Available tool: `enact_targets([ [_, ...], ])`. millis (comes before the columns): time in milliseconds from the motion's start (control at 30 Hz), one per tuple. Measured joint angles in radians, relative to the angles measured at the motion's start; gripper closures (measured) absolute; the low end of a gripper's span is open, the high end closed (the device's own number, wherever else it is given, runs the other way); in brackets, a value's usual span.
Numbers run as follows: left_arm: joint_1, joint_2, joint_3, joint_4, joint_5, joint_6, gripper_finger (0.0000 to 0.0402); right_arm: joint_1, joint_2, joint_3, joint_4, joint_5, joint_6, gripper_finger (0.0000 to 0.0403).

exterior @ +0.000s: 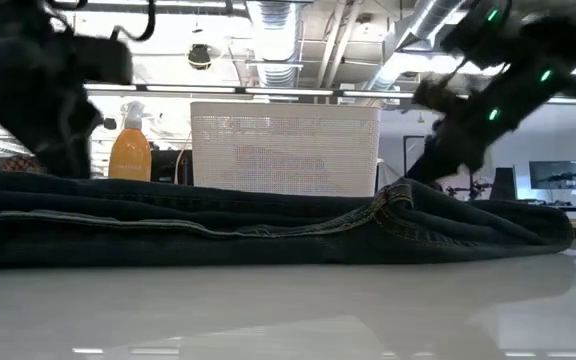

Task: Fold laundry
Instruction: Fold the dark blue jeans from the white laundry organizer

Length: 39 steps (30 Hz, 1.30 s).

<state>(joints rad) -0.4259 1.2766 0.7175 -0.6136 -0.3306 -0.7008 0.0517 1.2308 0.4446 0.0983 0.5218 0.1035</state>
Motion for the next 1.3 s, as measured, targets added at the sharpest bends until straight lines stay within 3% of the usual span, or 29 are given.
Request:
enact_targets([
  [100, 0.0, 0.0, 0.026, 0.055, -0.076, 0.016, 0.0185, 0.016, -0.136, 0.0, -0.113, 0.001, 0.11, 0.0358],
  [233, -0.002, 0.002, 0.027, 0.214, -0.085, 0.146, 0.0185, 0.004, -0.282, 0.0, -0.314, -0.039, 0.379, 0.0345],
  [433, -0.002, 0.057, 0.02, 0.447, -0.093, 0.309, 0.0185, -0.003, -0.346, 0.0, -0.541, -0.107, 0.671, 0.0282],
  [533, -0.002, 0.118, 0.017, 0.526, -0.075, 0.38, 0.0185, -0.008, -0.33, 0.0, -0.55, -0.111, 0.73, 0.0227],
  [700, 0.001, 0.218, 0.017, 0.592, 0.003, 0.403, 0.0185, -0.04, -0.275, -0.002, -0.519, -0.206, 0.738, 0.0138],
  [867, 0.001, 0.305, 0.017, 0.616, 0.023, 0.355, 0.0185, -0.066, -0.207, -0.097, -0.319, -0.291, 0.751, 0.01],
  [967, 0.001, 0.339, 0.017, 0.633, 0.035, 0.342, 0.0185, -0.075, -0.168, -0.149, -0.188, -0.336, 0.768, 0.0098],
  [1133, 0.001, 0.36, 0.017, 0.637, 0.034, 0.34, 0.0185, -0.045, -0.101, -0.169, -0.158, -0.329, 0.801, 0.0126],
  [1200, 0.001, 0.36, 0.018, 0.637, 0.033, 0.336, 0.0185, -0.024, -0.084, -0.169, -0.146, -0.313, 0.801, 0.0159],
  [1300, 0.003, 0.36, 0.018, 0.638, 0.031, 0.333, 0.0185, -0.002, -0.081, -0.172, -0.106, -0.301, 0.783, 0.0251],
])
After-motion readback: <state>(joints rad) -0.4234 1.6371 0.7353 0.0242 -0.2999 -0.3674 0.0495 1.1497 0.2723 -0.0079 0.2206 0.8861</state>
